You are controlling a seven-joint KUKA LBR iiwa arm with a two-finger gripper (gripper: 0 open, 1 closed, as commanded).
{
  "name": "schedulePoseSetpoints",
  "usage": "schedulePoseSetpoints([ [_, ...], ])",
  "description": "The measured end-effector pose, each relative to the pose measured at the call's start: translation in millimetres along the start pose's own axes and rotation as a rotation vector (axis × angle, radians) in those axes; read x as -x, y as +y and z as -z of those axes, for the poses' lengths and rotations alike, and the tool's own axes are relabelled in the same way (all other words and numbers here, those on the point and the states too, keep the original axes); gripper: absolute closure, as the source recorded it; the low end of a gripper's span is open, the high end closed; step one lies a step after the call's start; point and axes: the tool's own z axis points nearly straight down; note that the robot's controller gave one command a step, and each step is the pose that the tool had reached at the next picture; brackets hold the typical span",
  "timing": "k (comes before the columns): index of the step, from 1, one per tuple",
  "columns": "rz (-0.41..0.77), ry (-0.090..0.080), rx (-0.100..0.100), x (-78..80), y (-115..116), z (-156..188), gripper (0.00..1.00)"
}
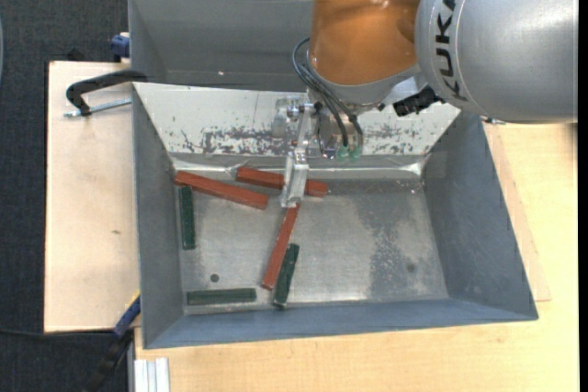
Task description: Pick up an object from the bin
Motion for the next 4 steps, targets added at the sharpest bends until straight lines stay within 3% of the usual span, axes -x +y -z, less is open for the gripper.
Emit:
schedulePoseSetpoints([
  [1,0.0,0.0,0.0,0.0,0.0,0.0,0.0],
  [2,0.075,-0.004,0.0,-15.2,-28.2,-54.8,0.0],
  [3,0.259,0.007,-0.002,-29.6,-47.7,-77.7,0.0],
  [4,0.318,-0.004,-0.001,-46.8,-82.9,-127.3,0.0],
])
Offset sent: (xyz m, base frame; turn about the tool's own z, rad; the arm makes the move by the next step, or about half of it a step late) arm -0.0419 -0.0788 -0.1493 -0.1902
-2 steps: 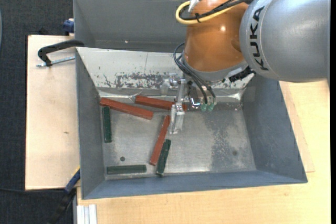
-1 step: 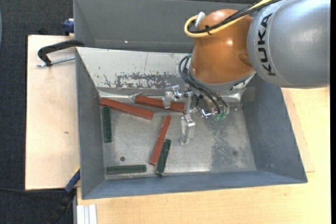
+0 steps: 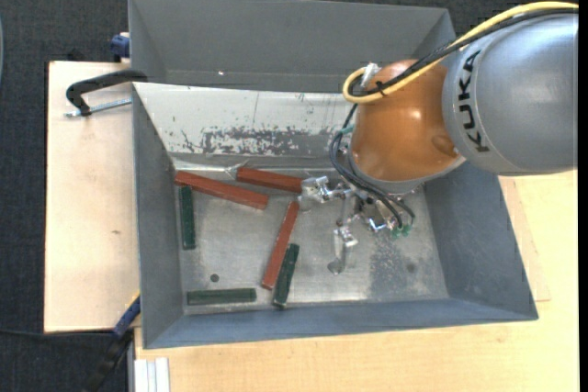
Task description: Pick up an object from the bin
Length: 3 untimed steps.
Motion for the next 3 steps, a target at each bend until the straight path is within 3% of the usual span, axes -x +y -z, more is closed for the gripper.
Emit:
schedulePoseSetpoints([
  [1,0.041,0.008,0.0,-4.3,32.3,-28.6,0.0],
  [2,0.145,0.001,0.002,-31.7,12.2,-50.7,1.0],
  [3,0.148,0.001,0.001,-31.4,13.1,-50.7,1.0],
])
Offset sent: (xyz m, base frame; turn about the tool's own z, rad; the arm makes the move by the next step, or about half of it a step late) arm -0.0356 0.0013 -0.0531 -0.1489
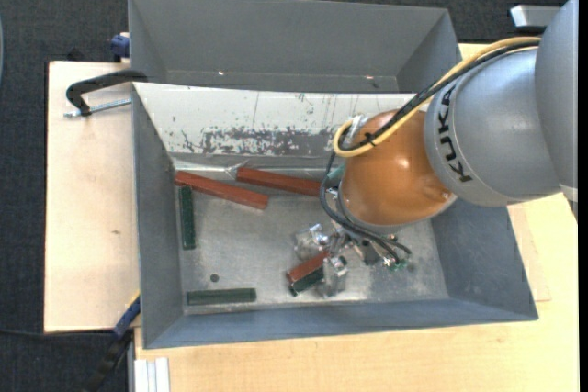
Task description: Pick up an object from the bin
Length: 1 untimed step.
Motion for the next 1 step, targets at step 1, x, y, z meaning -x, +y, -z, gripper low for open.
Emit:
schedulePoseSetpoints([
  [1,-0.055,-0.003,-0.003,4.0,-13.3,163.2,1.0],
])
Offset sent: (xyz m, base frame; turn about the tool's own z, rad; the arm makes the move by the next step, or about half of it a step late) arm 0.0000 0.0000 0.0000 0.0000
